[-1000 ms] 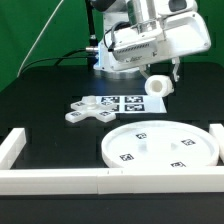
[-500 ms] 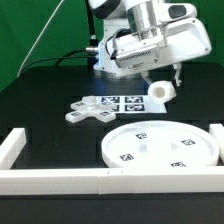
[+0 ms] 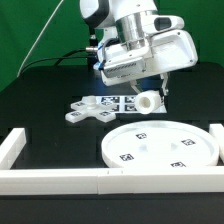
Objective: Assemble round table
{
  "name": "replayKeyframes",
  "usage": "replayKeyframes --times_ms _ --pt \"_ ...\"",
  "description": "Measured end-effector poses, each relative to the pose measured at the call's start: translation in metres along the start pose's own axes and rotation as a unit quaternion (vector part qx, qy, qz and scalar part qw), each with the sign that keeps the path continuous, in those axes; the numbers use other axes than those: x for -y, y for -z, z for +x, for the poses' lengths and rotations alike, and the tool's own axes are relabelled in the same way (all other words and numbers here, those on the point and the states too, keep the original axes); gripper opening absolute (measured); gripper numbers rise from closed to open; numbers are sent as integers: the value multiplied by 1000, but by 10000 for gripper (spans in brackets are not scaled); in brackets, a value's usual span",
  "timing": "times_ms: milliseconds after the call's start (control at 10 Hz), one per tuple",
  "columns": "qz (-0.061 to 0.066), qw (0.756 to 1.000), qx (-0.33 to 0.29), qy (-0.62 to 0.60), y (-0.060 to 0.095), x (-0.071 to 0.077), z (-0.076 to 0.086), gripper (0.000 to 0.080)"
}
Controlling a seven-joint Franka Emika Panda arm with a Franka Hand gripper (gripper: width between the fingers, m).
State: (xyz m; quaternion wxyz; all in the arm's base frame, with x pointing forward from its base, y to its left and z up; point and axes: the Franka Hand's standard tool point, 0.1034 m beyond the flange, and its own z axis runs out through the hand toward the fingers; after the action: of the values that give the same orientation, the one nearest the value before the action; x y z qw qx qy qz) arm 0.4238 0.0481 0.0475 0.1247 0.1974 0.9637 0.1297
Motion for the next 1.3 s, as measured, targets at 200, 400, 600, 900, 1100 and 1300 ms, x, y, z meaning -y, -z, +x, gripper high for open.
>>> replayKeyframes --times_ms 200,400,600,900,1100,1300 --pt "2 1000 -6 -18 -6 3 2 314" --pt "5 999 -12 -34 -12 9 4 314" --pt "7 999 -13 -39 -13 10 5 314" --pt "3 999 -11 -39 -12 11 4 314" --pt "14 998 -10 -61 -8 47 4 314" --pt "29 997 -13 -74 -8 64 3 314"
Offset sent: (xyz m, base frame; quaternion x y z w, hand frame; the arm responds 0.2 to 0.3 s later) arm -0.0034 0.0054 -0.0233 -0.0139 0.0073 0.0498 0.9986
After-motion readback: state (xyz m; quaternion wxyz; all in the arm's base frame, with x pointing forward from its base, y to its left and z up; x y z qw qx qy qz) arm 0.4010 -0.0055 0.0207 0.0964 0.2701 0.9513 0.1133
